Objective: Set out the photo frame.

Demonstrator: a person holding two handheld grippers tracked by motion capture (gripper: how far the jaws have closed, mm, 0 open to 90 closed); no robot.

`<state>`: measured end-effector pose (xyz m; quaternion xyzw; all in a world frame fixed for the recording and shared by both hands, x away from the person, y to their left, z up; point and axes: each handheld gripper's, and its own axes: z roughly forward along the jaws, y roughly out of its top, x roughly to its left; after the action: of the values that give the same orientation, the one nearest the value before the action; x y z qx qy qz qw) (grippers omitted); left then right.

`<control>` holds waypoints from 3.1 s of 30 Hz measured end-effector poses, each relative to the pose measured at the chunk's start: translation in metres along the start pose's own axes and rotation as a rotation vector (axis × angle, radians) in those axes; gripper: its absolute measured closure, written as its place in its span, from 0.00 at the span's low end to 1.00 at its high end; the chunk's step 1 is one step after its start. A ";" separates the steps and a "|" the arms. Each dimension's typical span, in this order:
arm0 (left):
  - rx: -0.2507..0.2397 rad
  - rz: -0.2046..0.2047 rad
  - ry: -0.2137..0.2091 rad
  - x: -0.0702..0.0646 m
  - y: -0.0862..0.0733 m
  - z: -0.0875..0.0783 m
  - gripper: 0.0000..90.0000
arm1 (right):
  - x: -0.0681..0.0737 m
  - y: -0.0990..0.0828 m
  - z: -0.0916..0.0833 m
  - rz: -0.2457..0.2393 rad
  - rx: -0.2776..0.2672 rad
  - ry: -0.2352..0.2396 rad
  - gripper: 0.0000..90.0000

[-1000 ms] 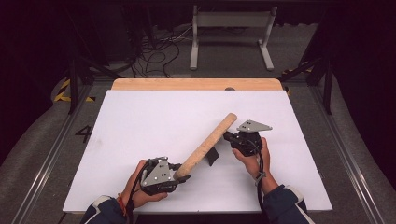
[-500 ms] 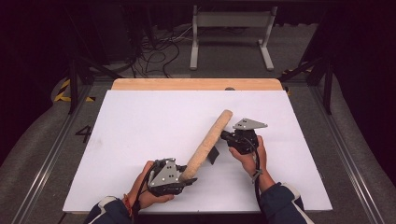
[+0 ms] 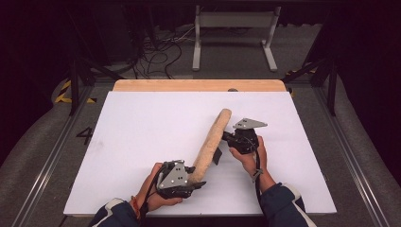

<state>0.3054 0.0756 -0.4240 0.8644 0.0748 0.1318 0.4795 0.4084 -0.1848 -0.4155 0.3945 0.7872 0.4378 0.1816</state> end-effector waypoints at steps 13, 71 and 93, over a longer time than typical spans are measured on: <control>0.009 -0.012 -0.050 -0.004 -0.014 -0.027 0.54 | 0.007 -0.007 -0.028 0.006 -0.033 0.070 0.97; 0.009 -0.028 -0.135 -0.002 -0.013 0.001 0.76 | 0.025 0.022 -0.065 0.024 -0.054 0.053 0.69; 0.005 -0.029 -0.130 -0.012 0.003 0.030 0.73 | 0.034 0.041 -0.023 0.091 0.140 0.069 0.47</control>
<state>0.3033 0.0464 -0.4383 0.8712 0.0563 0.0681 0.4830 0.3910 -0.1585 -0.3668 0.4263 0.8029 0.4029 0.1063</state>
